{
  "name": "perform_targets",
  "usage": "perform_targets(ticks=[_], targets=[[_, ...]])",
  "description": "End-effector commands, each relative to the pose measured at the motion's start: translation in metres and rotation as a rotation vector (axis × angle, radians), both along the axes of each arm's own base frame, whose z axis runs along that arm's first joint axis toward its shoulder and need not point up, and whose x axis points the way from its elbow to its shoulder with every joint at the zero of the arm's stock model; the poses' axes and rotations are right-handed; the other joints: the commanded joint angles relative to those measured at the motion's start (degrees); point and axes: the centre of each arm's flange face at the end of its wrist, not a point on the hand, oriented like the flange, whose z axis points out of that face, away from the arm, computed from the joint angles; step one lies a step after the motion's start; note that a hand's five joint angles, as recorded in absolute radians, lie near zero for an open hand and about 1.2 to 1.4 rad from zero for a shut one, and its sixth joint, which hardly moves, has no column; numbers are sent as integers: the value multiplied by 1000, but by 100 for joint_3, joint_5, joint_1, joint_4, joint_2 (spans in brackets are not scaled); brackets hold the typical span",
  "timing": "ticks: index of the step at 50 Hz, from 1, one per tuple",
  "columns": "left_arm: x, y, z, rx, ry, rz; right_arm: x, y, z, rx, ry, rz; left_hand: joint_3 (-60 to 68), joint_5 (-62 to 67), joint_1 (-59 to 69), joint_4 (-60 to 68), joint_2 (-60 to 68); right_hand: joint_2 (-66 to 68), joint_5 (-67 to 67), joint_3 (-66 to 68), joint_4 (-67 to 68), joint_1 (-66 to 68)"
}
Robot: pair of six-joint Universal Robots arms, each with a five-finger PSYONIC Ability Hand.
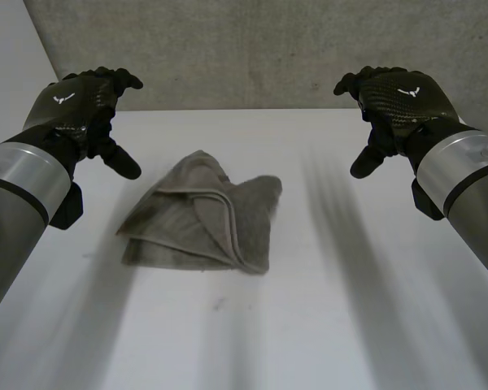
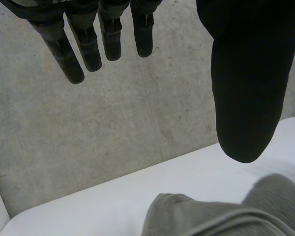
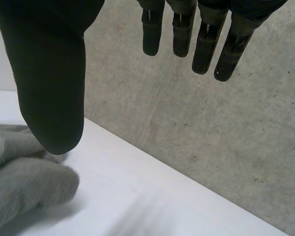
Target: Fold the towel.
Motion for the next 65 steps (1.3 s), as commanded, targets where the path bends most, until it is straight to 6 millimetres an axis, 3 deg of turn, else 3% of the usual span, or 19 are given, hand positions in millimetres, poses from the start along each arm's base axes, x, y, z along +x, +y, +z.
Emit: perform_targets(ticks=[1,65], targets=[[3,-4,1,1,10,31,5,-7,-2,13,15,18,-579,-563,-577,-571,-580,-702,-913,-751,-735,-473],[3,-10,-5,15,4,37,4,-10,-5,20,12,15,-579,-563,-577,-571,-580,-702,-913,-751,-735,-473]])
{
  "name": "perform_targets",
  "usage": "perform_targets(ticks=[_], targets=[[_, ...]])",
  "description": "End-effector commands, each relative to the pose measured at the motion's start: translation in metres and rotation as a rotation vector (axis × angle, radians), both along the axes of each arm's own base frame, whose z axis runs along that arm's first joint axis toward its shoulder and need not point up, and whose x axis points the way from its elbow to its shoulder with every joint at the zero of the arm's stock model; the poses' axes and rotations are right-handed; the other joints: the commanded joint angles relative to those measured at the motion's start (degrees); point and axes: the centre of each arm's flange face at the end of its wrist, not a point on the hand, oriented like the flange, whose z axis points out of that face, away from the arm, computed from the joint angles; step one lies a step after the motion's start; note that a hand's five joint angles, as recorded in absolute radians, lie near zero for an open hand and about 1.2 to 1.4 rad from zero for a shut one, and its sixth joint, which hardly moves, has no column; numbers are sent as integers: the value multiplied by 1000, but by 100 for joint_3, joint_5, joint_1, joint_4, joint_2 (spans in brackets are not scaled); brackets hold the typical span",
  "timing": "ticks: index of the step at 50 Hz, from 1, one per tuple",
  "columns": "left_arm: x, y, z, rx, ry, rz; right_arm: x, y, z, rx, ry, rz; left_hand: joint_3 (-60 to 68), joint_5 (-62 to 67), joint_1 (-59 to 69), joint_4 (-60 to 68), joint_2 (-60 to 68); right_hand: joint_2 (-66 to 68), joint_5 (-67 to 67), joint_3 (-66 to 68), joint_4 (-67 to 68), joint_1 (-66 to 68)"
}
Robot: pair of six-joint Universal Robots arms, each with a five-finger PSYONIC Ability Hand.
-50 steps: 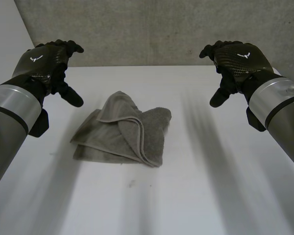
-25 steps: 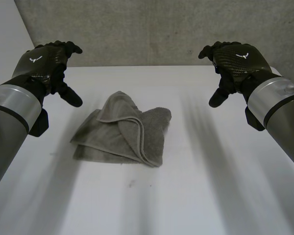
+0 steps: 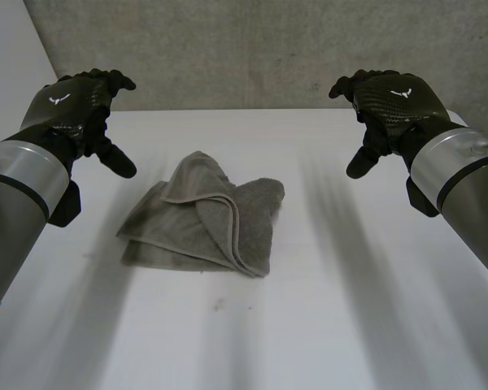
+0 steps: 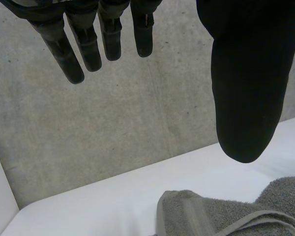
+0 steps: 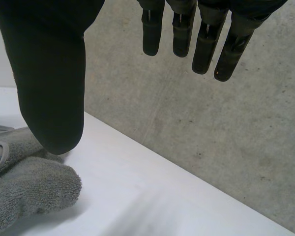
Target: Fold the towel.
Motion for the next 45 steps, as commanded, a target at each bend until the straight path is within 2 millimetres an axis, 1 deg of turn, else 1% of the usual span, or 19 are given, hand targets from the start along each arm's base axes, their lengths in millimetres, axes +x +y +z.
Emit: perform_targets(ticks=[1,17,18,19,20,21,22,23,25,31,34,38,39,40,41,42,43,44,45], targets=[[0,-1,-2,3,0,2,0,-1,-1,2,0,0,-579,-563,-576,-570,-577,-702,-913,-751,-735,-473],[0,-2,-1,-6,2,2,0,-1,-3,9,4,1,-495,-478,-492,-486,-493,-702,-913,-751,-735,-473],[-1,-2,-1,-6,2,1,0,-2,-4,10,4,0,38,54,41,47,40,-119,-330,-168,-152,110],[-1,-2,-2,-6,2,1,0,-2,-4,10,4,0,1275,1292,1279,1285,1277,-105,-316,-154,-138,124],[-1,-2,-2,-6,2,1,0,-2,-4,12,4,0,1288,1304,1291,1297,1290,1444,1233,1395,1411,1673],[0,-2,-1,-9,3,2,0,-2,-4,12,4,0,1871,1887,1874,1880,1873,1460,1249,1410,1427,1689],[-1,-2,-1,-10,2,-2,-1,-2,-5,12,4,-2,1444,1460,1447,1453,1445,910,699,861,877,1139],[-1,-2,-1,-10,2,-2,-1,-2,-5,8,2,-3,1439,1456,1443,1448,1441,-411,-622,-460,-444,-182],[-2,-2,-1,-12,-4,-13,-1,-3,-4,3,-1,-5,-584,-567,-580,-575,-582,-702,-913,-751,-735,-473],[-3,-3,-5,-18,-45,-17,0,-3,-4,2,-3,0,-584,-567,-580,-575,-582,-702,-913,-751,-735,-473],[-7,-6,-11,-27,-84,-31,1,-3,-4,5,-2,1,-584,-567,-580,-575,-582,-702,-913,-751,-735,-473],[-20,-16,-28,-42,-157,-105,4,-3,-12,34,3,8,-579,-563,-576,-570,-578,-702,-913,-751,-735,-473],[-20,-16,-28,-42,-158,-106,5,-5,-17,55,-1,8,-579,-563,-576,-570,-577,-702,-913,-751,-735,-473],[-26,-21,-36,-46,-188,-140,6,-6,-23,85,-9,8,-579,-563,-576,-570,-577,-702,-913,-751,-735,-473],[-32,-25,-46,-49,-221,-176,6,-6,-23,85,-9,8,-546,-529,-542,-537,-544,-702,-913,-751,-735,-473],[-32,-26,-46,-49,-221,-177,6,-6,-30,114,-11,9,-546,-529,-542,-536,-544,-702,-913,-751,-735,-473],[-38,-30,-54,-53,-249,-217,6,-6,-30,114,-11,9,-479,-462,-475,-470,-477,-702,-913,-751,-735,-473],[-46,-34,-63,-58,-273,-256,6,-6,-36,143,-9,5,-378,-362,-375,-369,-377,-702,-913,-751,-735,-473],[-46,-34,-63,-59,-273,-256,4,-7,-44,176,-3,-1,-377,-361,-374,-368,-376,-702,-913,-751,-735,-473]])
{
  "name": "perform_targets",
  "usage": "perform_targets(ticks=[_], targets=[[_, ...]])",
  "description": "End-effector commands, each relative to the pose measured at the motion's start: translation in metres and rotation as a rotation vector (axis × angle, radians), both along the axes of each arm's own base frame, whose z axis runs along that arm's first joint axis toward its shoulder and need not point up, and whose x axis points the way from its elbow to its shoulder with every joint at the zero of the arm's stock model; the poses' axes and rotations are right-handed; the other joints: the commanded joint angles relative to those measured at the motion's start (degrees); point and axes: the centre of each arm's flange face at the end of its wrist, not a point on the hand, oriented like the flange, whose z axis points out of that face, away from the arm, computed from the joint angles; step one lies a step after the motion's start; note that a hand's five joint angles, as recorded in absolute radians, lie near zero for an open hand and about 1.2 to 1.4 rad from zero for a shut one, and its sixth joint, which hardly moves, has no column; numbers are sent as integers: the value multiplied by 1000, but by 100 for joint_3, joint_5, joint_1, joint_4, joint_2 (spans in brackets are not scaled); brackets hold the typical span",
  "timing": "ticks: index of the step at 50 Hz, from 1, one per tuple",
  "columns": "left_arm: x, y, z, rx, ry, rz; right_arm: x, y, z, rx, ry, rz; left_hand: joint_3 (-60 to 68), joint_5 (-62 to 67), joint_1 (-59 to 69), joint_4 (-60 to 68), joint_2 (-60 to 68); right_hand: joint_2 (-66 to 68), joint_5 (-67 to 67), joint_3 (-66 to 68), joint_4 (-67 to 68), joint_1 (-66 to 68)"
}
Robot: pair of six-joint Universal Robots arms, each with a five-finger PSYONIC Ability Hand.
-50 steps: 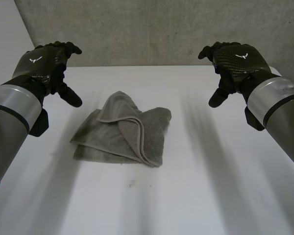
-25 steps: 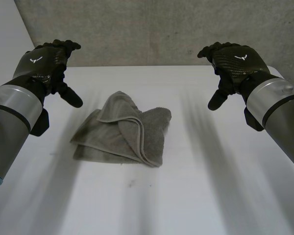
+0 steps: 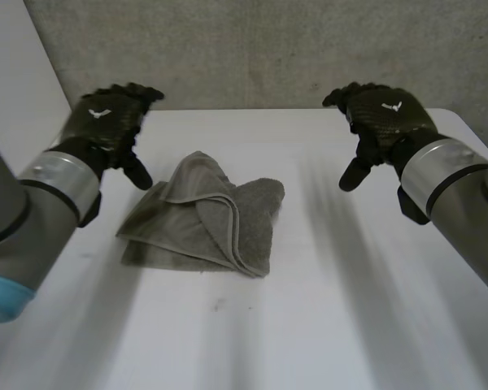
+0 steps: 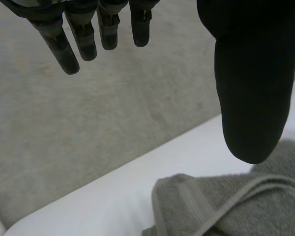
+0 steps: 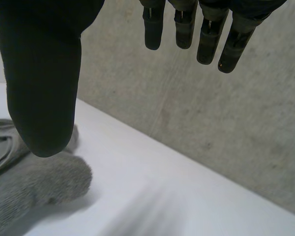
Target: Fold the towel.
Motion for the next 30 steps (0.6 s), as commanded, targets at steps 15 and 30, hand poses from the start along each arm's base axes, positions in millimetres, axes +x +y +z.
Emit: perform_targets(ticks=[15,30], targets=[[-89,-56,-112,-12,-193,-442,-3,22,-103,307,63,84,1681,1498,1685,1684,1691,-219,-309,-176,-268,-95],[-102,-72,-130,-123,-327,-461,-1,17,-124,353,80,84,6898,6715,6902,6901,6908,-219,-309,-176,-268,-95]])
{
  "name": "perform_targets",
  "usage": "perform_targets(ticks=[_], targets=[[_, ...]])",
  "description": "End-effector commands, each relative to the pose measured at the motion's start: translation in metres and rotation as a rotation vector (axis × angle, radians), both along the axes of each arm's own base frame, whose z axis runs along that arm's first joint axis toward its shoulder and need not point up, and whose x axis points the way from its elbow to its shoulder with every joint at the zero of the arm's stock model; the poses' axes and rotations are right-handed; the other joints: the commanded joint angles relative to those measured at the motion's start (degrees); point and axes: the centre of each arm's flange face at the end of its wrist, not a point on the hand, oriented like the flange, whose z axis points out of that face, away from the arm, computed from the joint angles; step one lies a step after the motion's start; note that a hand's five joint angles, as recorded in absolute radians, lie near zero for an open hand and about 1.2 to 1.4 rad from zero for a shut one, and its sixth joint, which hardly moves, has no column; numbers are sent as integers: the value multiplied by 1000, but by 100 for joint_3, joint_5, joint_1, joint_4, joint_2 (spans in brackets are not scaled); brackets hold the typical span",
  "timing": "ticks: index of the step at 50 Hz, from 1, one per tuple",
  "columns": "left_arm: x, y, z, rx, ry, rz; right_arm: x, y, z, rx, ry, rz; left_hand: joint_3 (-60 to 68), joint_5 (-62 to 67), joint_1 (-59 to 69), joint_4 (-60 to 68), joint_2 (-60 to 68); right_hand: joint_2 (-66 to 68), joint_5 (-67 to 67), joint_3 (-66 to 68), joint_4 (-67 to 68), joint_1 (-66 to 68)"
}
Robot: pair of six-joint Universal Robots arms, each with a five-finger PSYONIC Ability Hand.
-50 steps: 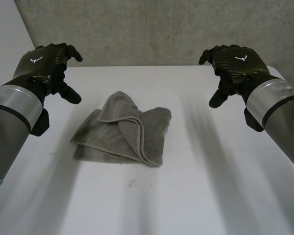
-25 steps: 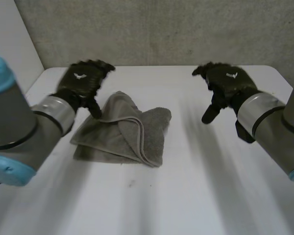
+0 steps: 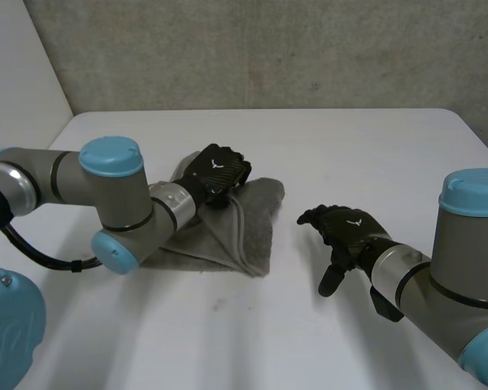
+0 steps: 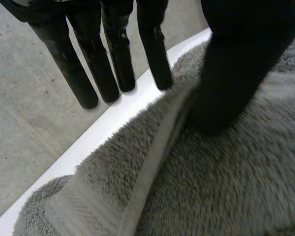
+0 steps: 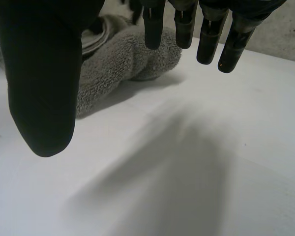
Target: Fold the towel.
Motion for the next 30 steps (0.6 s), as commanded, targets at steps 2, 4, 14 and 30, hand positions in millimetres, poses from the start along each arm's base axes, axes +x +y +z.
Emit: perform_targets(ticks=[2,4,14,30], targets=[[-4,8,17,-87,-46,-17,6,-15,3,-28,-20,-11,3358,3487,3305,3456,3354,-219,-308,-176,-268,-95],[-5,15,30,-111,-50,-20,8,-19,4,-33,-33,-18,3358,3487,3305,3456,3354,-219,-308,-176,-268,-95],[14,57,102,-199,-18,37,53,-47,-14,234,-402,-105,3358,3487,3305,3456,3354,-219,-308,-176,-268,-95],[23,62,139,-278,29,117,101,-71,11,109,-517,-47,3358,3487,3305,3456,3354,6781,6692,6824,6732,6905]])
